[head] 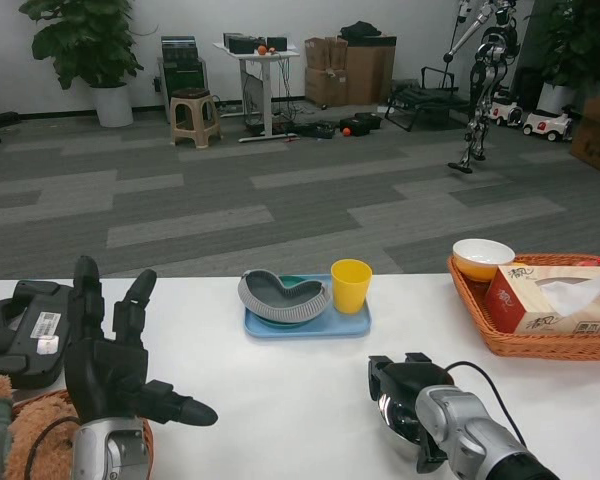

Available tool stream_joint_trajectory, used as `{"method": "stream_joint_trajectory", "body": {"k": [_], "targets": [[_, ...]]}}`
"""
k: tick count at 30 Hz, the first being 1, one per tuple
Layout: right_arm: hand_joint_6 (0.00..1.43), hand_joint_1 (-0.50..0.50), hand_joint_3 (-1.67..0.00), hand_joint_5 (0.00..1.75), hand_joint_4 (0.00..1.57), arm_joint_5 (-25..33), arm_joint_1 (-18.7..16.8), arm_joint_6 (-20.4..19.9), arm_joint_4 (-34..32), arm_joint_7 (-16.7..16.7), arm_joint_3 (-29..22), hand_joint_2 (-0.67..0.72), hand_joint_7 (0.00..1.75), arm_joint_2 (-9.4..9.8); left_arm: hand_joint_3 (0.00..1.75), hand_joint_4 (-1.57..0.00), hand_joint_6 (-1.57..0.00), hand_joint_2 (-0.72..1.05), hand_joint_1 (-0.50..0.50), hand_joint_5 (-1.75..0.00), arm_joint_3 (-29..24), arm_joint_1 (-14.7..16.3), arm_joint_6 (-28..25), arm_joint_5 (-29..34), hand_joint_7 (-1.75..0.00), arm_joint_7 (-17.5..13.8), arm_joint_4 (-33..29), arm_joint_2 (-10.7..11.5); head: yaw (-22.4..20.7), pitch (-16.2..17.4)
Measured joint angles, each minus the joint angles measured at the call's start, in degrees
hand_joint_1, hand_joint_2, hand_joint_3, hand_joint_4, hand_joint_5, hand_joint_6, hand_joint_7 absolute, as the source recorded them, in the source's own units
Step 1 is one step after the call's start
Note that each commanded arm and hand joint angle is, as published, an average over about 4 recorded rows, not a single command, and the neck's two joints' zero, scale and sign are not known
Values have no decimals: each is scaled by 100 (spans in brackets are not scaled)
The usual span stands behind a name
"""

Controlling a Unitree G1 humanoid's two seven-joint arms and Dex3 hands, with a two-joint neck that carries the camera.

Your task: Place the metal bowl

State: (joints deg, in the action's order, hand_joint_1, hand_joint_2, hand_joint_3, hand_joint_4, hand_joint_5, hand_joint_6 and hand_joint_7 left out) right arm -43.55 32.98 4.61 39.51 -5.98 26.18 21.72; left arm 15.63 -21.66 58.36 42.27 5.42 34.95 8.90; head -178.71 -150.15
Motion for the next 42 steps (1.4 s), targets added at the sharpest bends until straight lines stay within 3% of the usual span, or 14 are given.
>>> {"method": "stream_joint_trajectory", "body": {"k": [2, 4, 8, 11, 16, 21, 27, 30, 34, 35, 39, 42], "targets": [[0, -21, -77, 153, 1, -3, 0, 84, -94, -20, 26, 28, 175, 0, 0, -22, 0, -72, -50, -72, 1, 0, 0, 0, -7, 0, 0, 0, -1, -9], [0, -26, -44, 145, 3, -7, -1, 138, -171, -28, 40, 46, 175, 0, 0, -22, 0, -72, -50, -72, 1, 0, 0, 0, -7, 0, 0, 0, -4, -19], [0, -30, -12, 97, 4, -3, -2, 163, -268, -33, 31, 68, 175, 0, 2, -22, 0, -72, -50, -72, 2, 0, 0, 0, -7, 0, 0, 0, -14, -32], [0, -33, -6, 73, 3, 55, -14, 163, -350, -31, -27, 72, 175, 1, 0, -22, 0, -72, -50, -72, 2, 0, 0, 0, -7, 0, 0, 0, -17, -35], [0, -33, 0, 68, 0, 278, -47, 176, -364, -27, -102, 72, 175, 3, 0, -22, 0, -72, -50, -72, 2, 0, 0, 0, -7, 0, 0, 0, -19, -38], [0, -40, 0, 68, 0, 573, -84, 226, -368, -25, -176, 72, 175, 3, 0, -22, 0, -72, -50, -72, 2, 0, 0, 0, -7, 0, 0, 0, -19, -26], [0, -42, 0, 51, 0, 823, -139, 228, -488, -26, -368, 72, 175, 5, 0, -22, 0, -72, -50, -72, 2, -1, 0, 0, -7, 0, 0, 0, -27, -17], [0, -42, 0, 32, 0, 1080, -203, 228, -665, -25, -606, 72, 166, 6, 0, -22, 0, -72, -50, -72, 3, -2, 0, 4, -5, 0, 1, 0, -28, -5], [0, -42, 0, 5, 0, 1619, -297, 189, -878, -23, -914, 72, 143, 8, 0, -22, 0, -72, -50, -72, 3, -4, 1, 7, -7, 0, 4, 0, -34, -8], [0, -42, 0, 2, 0, 1738, -309, 157, -894, -23, -964, 72, 127, 8, 0, -22, 0, -72, -50, -72, 4, -5, 1, 8, -5, 0, 4, 0, -35, -11], [0, -42, 0, 0, 0, 2409, -353, -18, -919, -64, -1208, 72, 31, 10, 0, -22, 0, -72, -50, -77, 8, -5, 1, 9, -7, 1, 5, 0, -36, -22], [0, -44, 0, 0, 0, 2765, -359, -75, -923, -172, -1333, 72, 10, 12, 0, -22, 0, -72, -50, -82, 9, -5, 1, 9, -5, 1, 5, -1, -46, -27]]}}
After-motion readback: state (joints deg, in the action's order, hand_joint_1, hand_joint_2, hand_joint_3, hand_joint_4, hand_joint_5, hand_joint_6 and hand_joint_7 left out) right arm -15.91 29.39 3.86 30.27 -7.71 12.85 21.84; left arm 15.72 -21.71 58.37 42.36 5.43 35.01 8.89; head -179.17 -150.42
